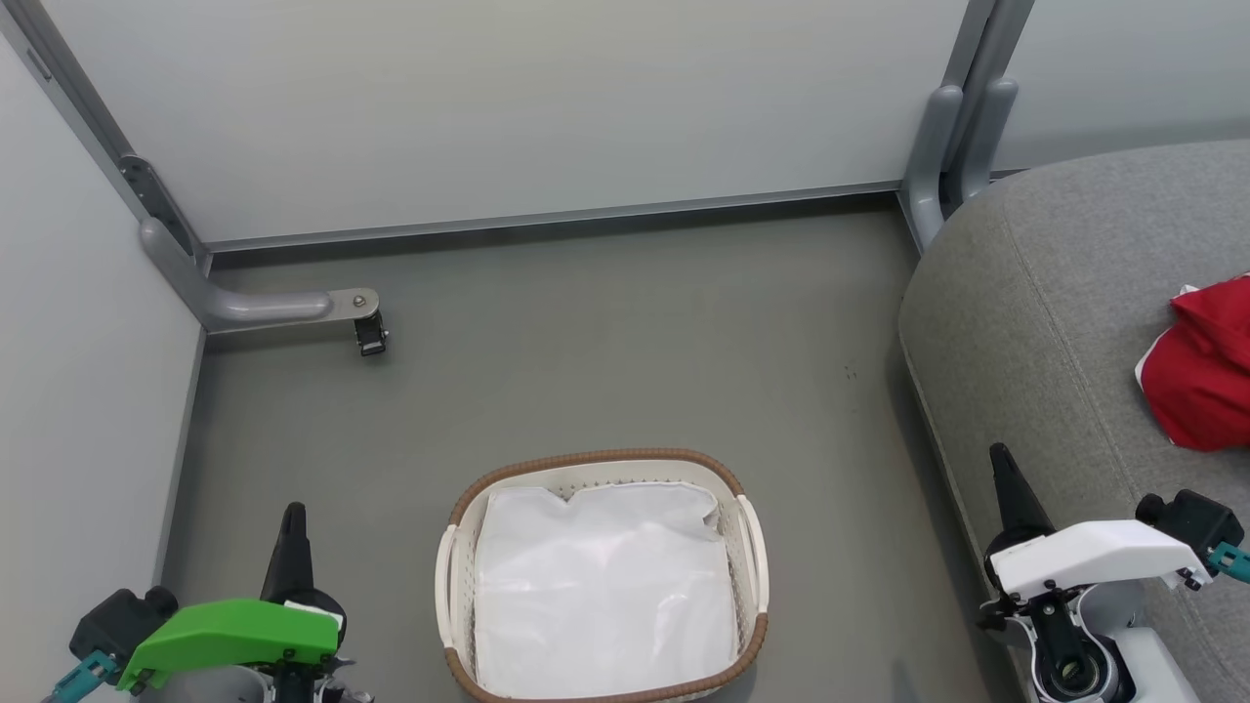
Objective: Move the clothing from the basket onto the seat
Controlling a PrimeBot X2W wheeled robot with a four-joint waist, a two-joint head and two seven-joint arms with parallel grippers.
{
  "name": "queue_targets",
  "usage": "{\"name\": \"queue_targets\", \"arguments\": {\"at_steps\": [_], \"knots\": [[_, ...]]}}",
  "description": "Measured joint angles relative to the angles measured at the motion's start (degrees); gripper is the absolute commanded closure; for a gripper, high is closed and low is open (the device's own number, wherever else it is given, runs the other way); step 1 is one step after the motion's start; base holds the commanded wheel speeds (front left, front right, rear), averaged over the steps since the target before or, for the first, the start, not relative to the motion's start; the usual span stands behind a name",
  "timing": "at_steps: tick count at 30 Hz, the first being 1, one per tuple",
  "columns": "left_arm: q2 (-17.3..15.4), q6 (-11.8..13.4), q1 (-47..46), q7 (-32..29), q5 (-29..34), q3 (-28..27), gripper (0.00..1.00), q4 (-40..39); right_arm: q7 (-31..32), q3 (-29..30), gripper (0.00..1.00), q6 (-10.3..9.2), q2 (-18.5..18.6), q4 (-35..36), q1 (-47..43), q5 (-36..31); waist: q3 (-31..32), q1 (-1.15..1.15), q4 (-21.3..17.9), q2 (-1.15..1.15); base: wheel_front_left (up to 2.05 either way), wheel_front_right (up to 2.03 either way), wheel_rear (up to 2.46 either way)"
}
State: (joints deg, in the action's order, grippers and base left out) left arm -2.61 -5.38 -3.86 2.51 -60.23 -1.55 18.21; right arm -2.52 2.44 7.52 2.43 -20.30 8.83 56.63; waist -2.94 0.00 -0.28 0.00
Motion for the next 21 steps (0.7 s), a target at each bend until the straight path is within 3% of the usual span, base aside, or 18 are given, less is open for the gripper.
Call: {"name": "queue_targets", "arguments": {"at_steps": [21], "knots": [[0.0,-0.7,-0.5,-3.2,-11.3,-1.8,1.0,-1.5,3.2,1.4,1.0,0.0,0.1,2.2,-0.9,12.6,0.8,0.0,0.1,0.0,0.0,0.0,0.0]]}}
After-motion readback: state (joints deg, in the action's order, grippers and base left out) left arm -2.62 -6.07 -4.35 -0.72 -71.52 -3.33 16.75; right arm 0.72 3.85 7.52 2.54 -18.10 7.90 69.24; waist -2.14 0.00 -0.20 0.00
